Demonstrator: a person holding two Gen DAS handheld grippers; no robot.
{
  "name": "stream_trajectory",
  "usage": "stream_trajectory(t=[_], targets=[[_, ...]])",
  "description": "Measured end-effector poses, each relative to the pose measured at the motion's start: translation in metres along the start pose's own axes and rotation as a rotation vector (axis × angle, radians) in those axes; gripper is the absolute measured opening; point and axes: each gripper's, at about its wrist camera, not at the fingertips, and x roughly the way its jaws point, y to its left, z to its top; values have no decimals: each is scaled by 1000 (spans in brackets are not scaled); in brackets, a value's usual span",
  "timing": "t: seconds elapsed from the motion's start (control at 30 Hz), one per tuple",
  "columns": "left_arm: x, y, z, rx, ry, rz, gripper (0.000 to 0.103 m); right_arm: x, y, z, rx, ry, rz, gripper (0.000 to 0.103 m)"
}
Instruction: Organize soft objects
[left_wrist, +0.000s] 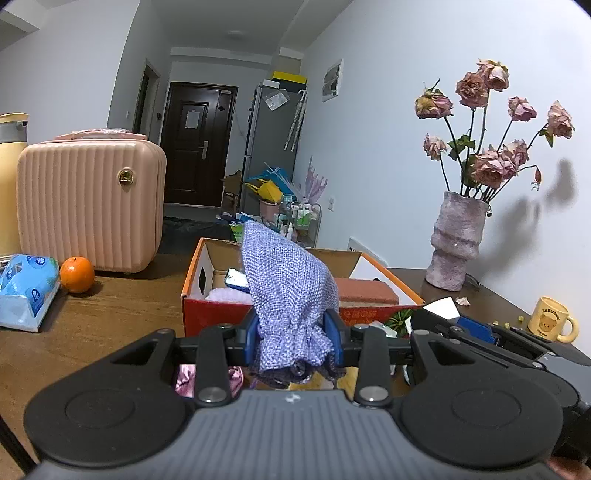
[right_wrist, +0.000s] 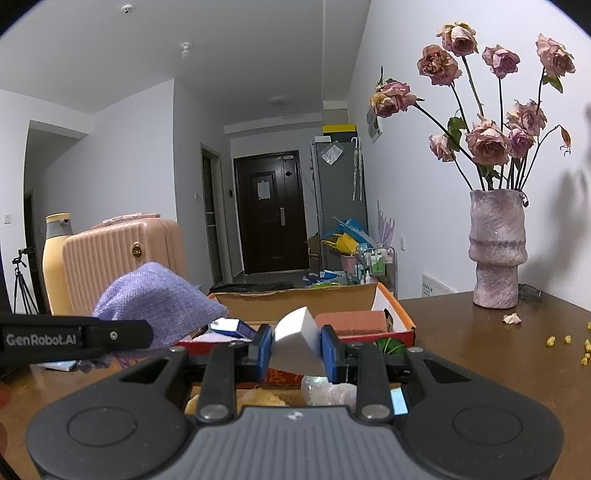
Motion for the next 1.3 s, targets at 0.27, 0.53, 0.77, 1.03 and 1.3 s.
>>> stream_trajectory(t=[0.27,0.53,0.77,1.03,1.3], targets=[[19,2,11,-7,-16,7,37,19,-1,8,-1,-9,-12,28],[39,0,20,-8,-27,2,37,41,-4,18,8,-20,-10,28],[56,0,27,-8,-38,5,37,60,-6,25,7,-27,-5,28],[74,1,36,-17,-51,8,37,77,-8,30,10,-30,-2,28],[95,2,43,-23,-54,15,37,96,-12,35,20,-38,0,28]])
